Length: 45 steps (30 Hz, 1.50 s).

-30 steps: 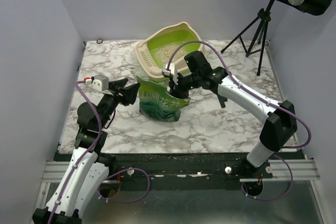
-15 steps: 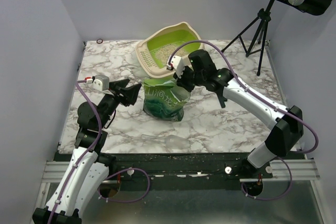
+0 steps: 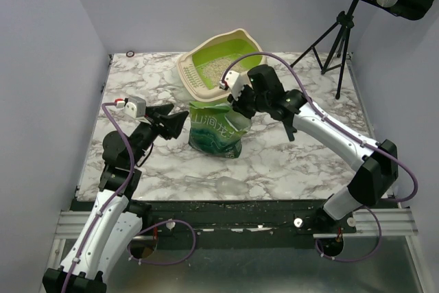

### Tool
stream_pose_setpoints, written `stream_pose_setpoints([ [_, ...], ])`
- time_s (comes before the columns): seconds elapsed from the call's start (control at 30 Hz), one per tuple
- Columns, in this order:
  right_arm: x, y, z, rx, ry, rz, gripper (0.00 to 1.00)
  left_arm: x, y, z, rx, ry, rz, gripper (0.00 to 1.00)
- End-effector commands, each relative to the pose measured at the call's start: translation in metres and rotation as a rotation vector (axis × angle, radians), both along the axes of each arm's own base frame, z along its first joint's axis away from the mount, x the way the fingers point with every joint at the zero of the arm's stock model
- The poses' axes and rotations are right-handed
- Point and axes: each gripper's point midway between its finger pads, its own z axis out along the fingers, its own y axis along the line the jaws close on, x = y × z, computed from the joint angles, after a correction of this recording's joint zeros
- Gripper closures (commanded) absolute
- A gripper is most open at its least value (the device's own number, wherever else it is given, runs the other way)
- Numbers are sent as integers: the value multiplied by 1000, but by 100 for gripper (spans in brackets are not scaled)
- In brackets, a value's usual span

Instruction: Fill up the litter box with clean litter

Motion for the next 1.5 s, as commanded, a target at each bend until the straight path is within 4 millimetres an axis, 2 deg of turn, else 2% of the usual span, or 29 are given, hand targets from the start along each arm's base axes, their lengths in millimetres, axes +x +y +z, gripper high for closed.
stream_pose_setpoints([
  [0.0, -8, 4, 55, 120, -67, 29, 70, -5, -3, 19, -13, -49, -28, 28],
  [0.03, -12, 3, 59, 130, -64, 34, 62, -6, -3, 19, -14, -51, -29, 28],
  [0.1, -20, 1, 66, 148, -56, 39, 56, -6, -2, 20, -17, -52, -28, 28],
  [0.27, -37, -9, 74, 176, -32, 26, 53, -8, -3, 21, -22, -55, -35, 28],
  [0.3, -41, -12, 77, 181, -32, 27, 57, -8, -3, 22, -24, -57, -37, 28],
  [0.37, -52, -13, 81, 194, -18, 50, 83, -8, -3, 22, -28, -54, -36, 29],
  [0.4, -58, -13, 81, 195, -8, 65, 93, -9, -3, 22, -30, -56, -37, 28],
  [0.43, -64, -12, 80, 196, 7, 81, 100, -9, -3, 23, -31, -56, -37, 28],
  [0.53, -83, -8, 75, 196, 46, 138, 100, -8, -2, 22, -34, -49, -30, 28],
  [0.6, -89, -6, 70, 200, 60, 156, 100, -9, -2, 24, -37, -53, -29, 28],
  [0.97, -82, -1, 28, 147, 145, 123, 100, -12, -1, 26, -45, -58, -28, 28],
  [1.47, -71, 12, -19, 91, 237, 105, 98, -15, -3, 28, -43, -63, -38, 28],
])
